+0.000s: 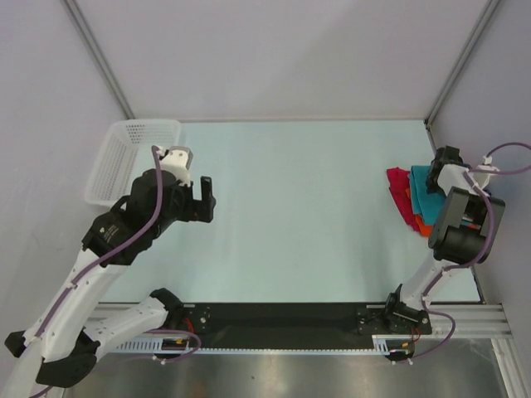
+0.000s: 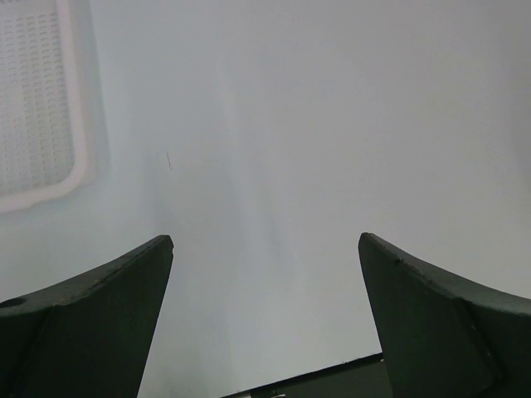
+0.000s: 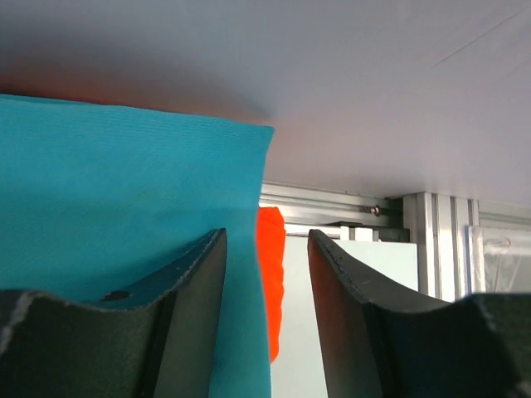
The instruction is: Fold and stack the t-shirts
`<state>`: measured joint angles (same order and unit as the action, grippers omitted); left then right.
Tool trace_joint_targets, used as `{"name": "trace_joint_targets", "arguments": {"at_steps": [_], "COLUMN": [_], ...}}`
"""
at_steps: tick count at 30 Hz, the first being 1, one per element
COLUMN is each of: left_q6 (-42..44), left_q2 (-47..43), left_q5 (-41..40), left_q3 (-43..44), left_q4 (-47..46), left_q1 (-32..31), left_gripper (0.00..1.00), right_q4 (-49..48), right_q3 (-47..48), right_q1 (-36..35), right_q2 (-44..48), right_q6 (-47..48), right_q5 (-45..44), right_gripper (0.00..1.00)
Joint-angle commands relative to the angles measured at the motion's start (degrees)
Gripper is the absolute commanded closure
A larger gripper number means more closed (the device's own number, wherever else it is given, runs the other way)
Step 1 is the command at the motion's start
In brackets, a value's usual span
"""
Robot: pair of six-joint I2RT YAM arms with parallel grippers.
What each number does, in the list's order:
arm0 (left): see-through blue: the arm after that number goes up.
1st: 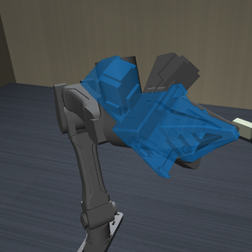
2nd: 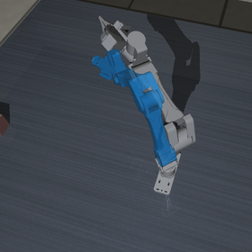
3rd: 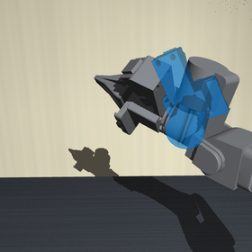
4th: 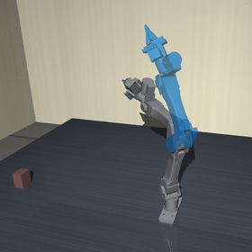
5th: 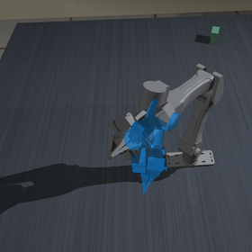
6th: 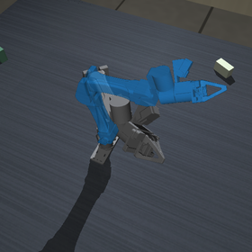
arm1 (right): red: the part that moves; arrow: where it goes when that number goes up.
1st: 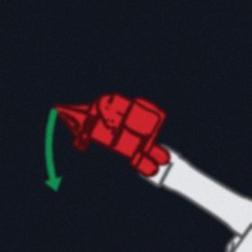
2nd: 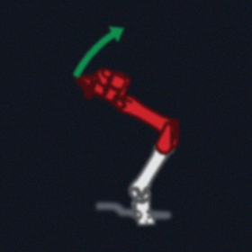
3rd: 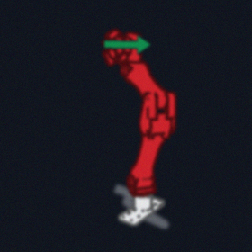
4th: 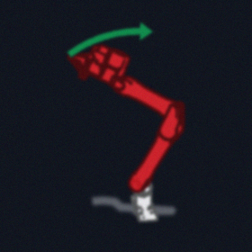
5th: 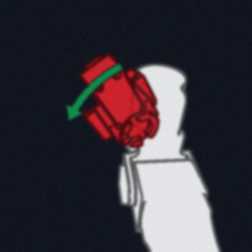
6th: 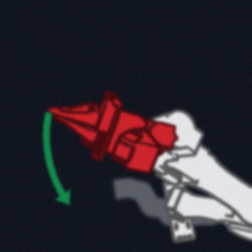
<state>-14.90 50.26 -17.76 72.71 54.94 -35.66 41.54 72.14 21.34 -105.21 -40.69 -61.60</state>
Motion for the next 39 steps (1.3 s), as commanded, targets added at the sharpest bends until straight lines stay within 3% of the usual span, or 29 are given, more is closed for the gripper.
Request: {"name": "trace_joint_targets", "arguments": {"at_steps": [1, 8, 13, 18, 24, 31, 34, 36, 39], "left_q6": [0.4, 0.0, 0.7, 0.0, -0.4, -0.7, -1.5, -1.8, -1.8], "left_q2": [-0.6, -1.0, -3.4, -4.2, -4.9, -4.4, -4.8, -4.8, -4.7], "left_q5": [1.9, 3.8, 3.3, 4.0, 4.5, 5.1, 4.8, 4.4, 3.8], "left_q3": [-1.5, -4.1, -5.0, -6.4, -7.3, -6.4, -6.9, -7.4, -7.8], "left_q4": [-2.7, -5.2, -5.6, -6.0, -6.1, -5.8, -6.2, -6.6, -6.5], "left_q1": [0.8, 1.2, 2.0, 3.0, 3.2, 3.6, 3.7, 3.8, 3.8], "left_gripper": [0.0, 0.01, 0.01, 0.01, 0.0, 0.0, 0.0, 0.0, 0.01], "right_q4": [-3.8, -2.4, -1.6, 5.3, 6.2, 11.0, 9.5, 2.0, -2.5], "right_q3": [4.0, 10.7, 11.4, 8.5, -0.9, -4.6, -2.6, -2.0, -0.2], "right_q1": [-3.7, -16.5, -17.9, -21.2, -21.2, -25.5, -33.0, -40.8, -49.5], "right_q2": [10.6, 18.2, 19.3, 17.1, 18.1, 16.9, 17.1, 16.9, 16.2], "right_q6": [2.7, 7.6, 8.8, 3.0, -2.7, -10.3, -7.2, 3.9, 9.4], "right_q5": [-2.8, -10.8, -5.4, -9.7, -7.0, -6.2, -2.7, 4.4, 17.4], "right_gripper": [0.51, 0.51, 0.51, 0.51, 0.52, 0.52, 0.52, 0.52, 0.53]}}
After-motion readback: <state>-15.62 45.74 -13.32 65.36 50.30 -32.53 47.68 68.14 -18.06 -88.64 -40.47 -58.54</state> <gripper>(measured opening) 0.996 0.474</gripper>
